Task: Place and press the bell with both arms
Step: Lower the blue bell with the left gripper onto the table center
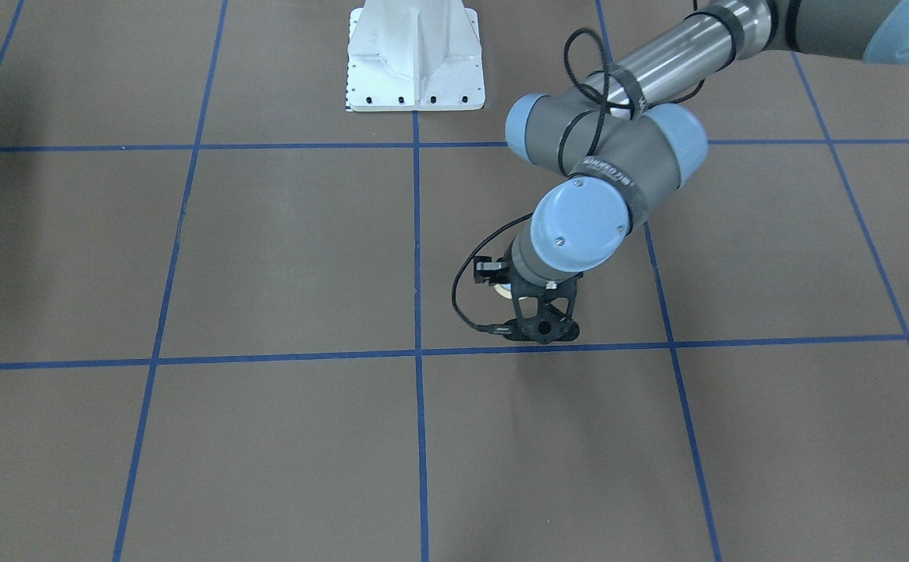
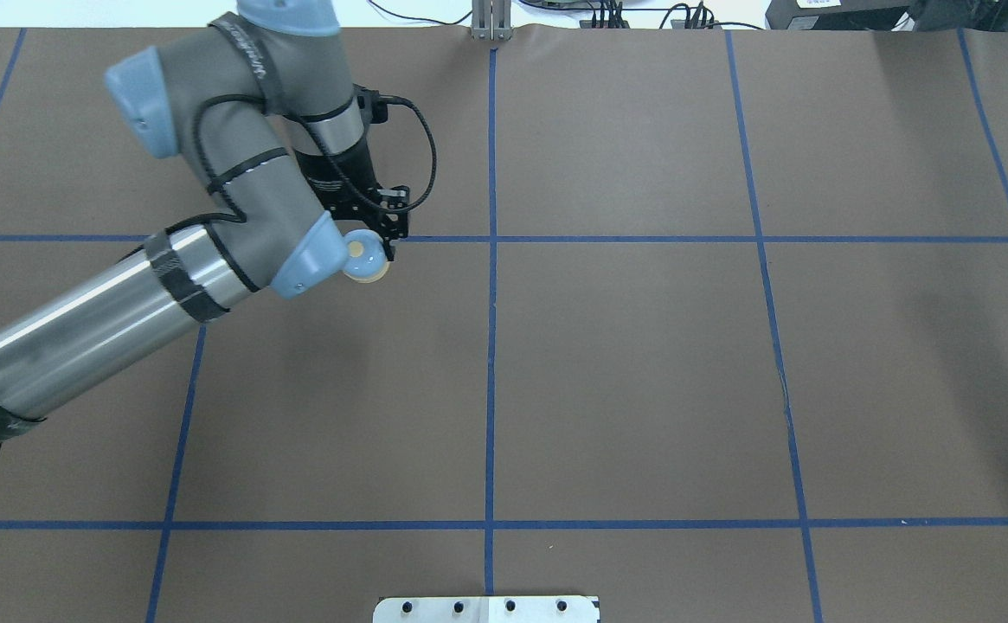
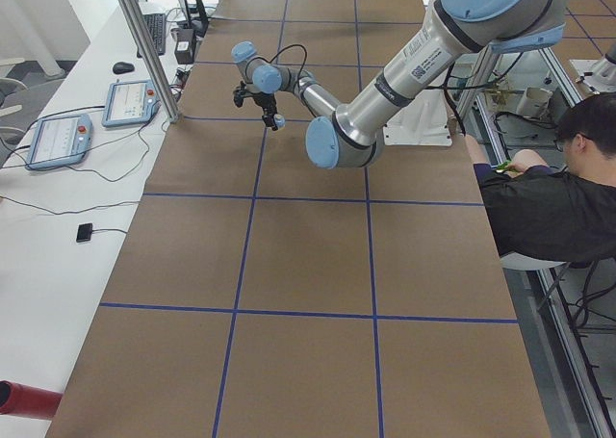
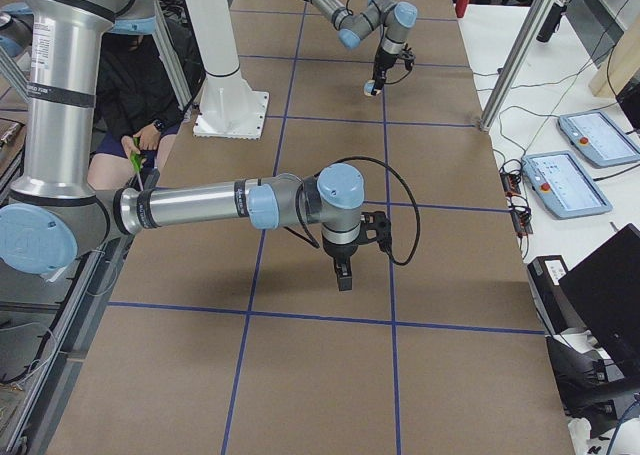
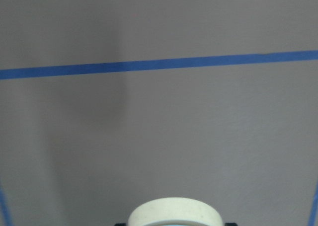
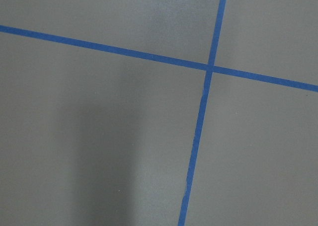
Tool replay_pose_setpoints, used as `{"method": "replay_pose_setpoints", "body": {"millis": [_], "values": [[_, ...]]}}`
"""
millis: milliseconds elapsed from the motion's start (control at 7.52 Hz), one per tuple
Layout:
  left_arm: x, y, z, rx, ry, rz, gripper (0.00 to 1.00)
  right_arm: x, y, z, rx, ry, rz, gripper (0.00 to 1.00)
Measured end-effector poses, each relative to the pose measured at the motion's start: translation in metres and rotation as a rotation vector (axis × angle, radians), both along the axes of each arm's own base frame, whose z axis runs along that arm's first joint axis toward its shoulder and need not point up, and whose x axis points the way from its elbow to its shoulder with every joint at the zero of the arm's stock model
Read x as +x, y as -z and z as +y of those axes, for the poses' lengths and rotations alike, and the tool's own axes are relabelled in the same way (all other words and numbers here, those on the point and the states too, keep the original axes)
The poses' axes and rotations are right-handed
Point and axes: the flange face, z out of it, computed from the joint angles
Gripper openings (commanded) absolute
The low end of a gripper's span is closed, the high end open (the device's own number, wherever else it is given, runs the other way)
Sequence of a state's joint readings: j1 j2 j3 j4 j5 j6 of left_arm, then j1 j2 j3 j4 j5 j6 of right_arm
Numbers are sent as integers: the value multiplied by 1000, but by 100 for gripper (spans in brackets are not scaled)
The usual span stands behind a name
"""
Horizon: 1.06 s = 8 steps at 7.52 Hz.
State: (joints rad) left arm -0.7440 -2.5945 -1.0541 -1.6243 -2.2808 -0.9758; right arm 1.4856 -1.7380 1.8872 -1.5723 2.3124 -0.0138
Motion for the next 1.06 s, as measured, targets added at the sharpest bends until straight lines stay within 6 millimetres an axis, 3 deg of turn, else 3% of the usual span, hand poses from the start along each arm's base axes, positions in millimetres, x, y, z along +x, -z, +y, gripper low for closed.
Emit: {"method": "replay_pose_setpoints", "body": {"millis": [133,399,797,930,1063], "values": [[26,14,-9,4,25,-18,28,0,1,0,3,0,-1,100],[54,26,-5,4,43,-42,42,0,4,0,6,-1,-1,100],[77,29,10,12,40,-15,79,0,4,0,7,0,-2,100],[79,30,12,18,40,-6,99,0,4,0,8,-1,-2,100],[79,31,12,24,41,0,100,0,4,0,7,-1,-2,100]]}}
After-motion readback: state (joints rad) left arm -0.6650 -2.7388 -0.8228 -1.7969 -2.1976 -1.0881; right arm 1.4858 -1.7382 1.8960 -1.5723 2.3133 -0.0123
